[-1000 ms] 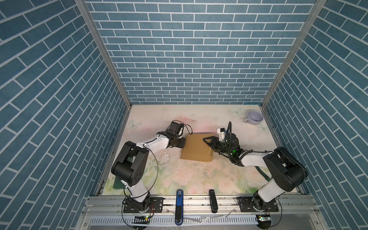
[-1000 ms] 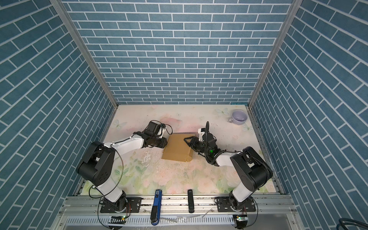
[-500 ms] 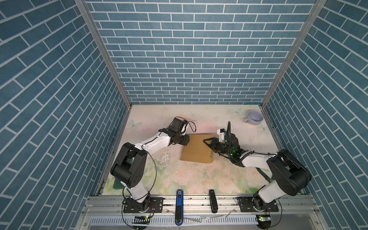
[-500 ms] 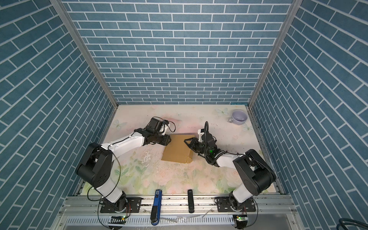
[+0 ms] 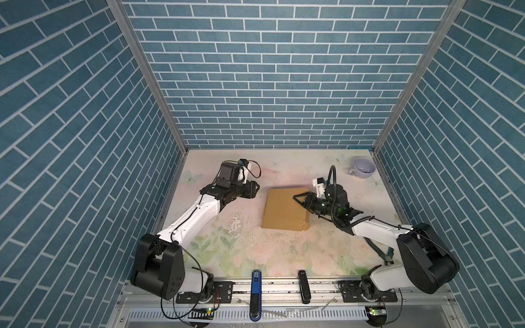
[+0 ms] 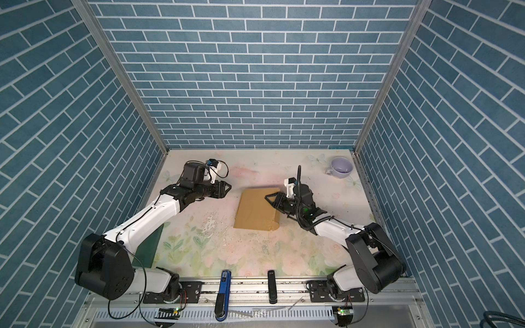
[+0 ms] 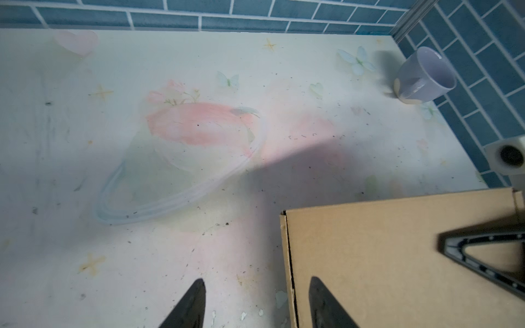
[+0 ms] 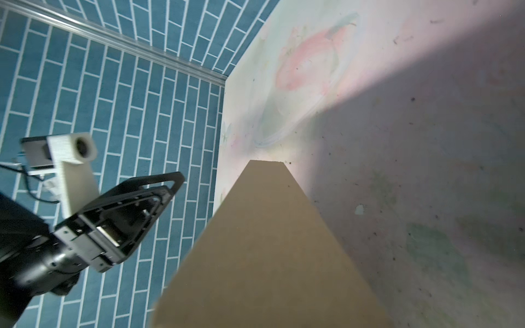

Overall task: Fold the paper box
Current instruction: 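Raise both grippers and move them to the box's far corners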

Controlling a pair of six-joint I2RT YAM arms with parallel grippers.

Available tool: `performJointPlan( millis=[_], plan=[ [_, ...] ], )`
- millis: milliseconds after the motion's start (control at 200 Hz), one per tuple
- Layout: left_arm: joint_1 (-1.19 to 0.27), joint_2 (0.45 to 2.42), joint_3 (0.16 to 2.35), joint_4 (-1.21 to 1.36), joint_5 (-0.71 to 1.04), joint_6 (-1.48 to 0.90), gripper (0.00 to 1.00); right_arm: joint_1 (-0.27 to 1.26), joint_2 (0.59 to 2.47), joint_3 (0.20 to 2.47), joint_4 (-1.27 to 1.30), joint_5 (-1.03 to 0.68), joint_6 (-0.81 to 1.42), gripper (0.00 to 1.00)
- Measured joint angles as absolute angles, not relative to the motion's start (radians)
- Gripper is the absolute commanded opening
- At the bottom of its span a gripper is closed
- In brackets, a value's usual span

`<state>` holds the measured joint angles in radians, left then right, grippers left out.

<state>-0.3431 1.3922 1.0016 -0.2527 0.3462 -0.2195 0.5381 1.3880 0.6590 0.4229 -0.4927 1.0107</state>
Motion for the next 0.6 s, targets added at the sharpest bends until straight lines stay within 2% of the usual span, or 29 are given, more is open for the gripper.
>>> performJointPlan(
  millis=[265,600],
  plan=[
    [-0.344,1.422,0.920,-0.022,0.615,-0.388,0.65,0.432,1.238,0.838,0.167,-0.640,0.866,0.32],
    [-0.339,1.499,0.965,0.281,0.811,-0.592,0.67,0.379,1.307,0.921,0.062,-0.796,0.791,0.29]
  ],
)
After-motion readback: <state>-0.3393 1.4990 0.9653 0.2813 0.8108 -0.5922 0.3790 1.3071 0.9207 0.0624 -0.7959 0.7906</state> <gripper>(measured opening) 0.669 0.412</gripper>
